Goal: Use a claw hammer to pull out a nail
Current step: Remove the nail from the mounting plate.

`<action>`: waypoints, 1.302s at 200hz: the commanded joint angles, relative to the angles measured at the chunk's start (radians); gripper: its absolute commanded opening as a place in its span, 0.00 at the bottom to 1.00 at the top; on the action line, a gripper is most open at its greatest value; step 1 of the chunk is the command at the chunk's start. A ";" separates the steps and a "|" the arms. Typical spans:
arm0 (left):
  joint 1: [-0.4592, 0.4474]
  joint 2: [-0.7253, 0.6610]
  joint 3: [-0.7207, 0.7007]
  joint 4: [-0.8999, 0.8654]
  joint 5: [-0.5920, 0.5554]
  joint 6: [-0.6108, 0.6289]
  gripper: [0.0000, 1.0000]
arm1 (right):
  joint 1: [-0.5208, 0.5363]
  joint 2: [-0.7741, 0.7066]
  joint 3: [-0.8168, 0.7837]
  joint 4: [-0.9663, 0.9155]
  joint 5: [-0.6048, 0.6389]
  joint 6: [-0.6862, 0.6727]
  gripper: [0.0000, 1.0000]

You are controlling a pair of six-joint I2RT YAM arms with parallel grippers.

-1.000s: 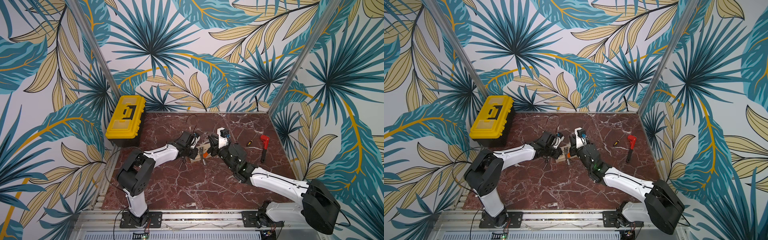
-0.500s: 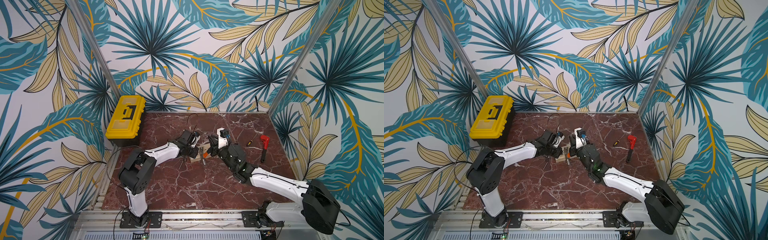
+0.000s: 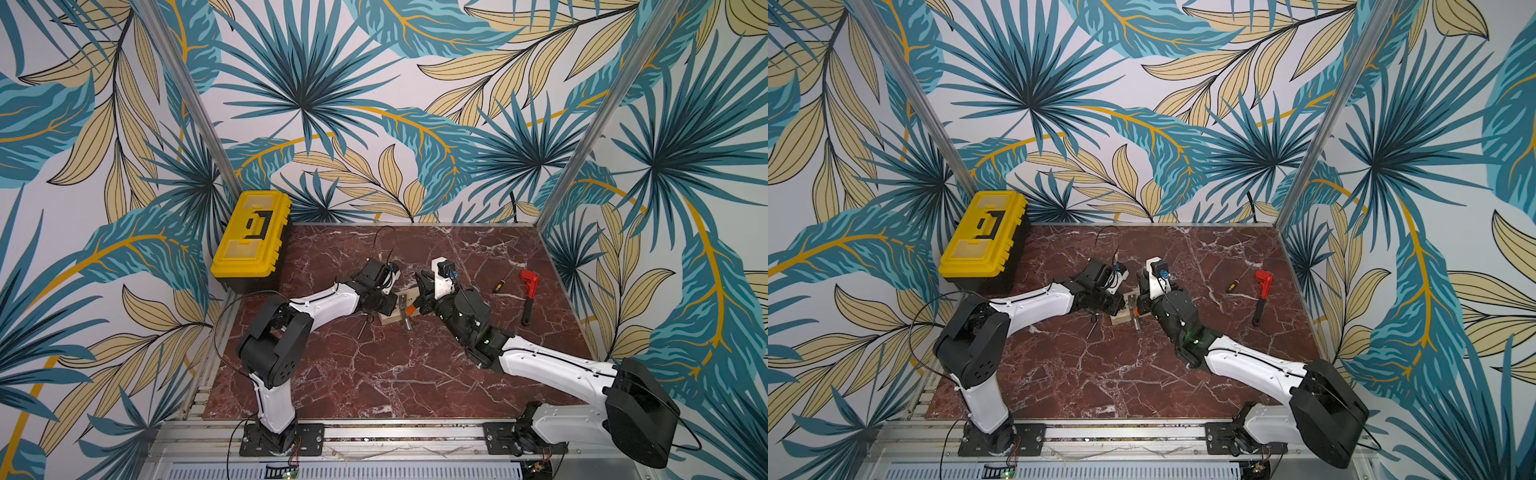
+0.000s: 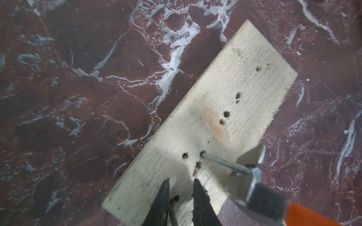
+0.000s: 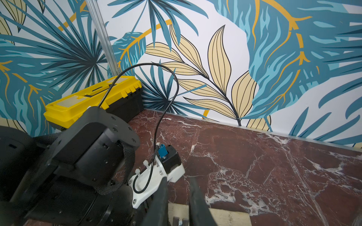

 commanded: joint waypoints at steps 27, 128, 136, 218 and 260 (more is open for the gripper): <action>0.013 0.163 -0.063 -0.174 -0.039 -0.018 0.23 | 0.012 0.025 -0.059 -0.171 0.007 -0.062 0.00; 0.019 0.177 -0.049 -0.186 -0.036 -0.021 0.21 | 0.046 0.010 -0.096 -0.137 0.026 -0.038 0.00; 0.019 0.176 -0.049 -0.186 -0.036 -0.021 0.22 | 0.048 0.008 -0.096 -0.137 0.026 -0.038 0.00; 0.020 0.189 -0.042 -0.198 -0.042 -0.028 0.22 | 0.055 0.009 -0.099 -0.138 0.049 -0.049 0.00; 0.022 0.199 -0.034 -0.207 -0.040 -0.030 0.21 | 0.058 -0.005 -0.106 -0.133 0.064 -0.047 0.00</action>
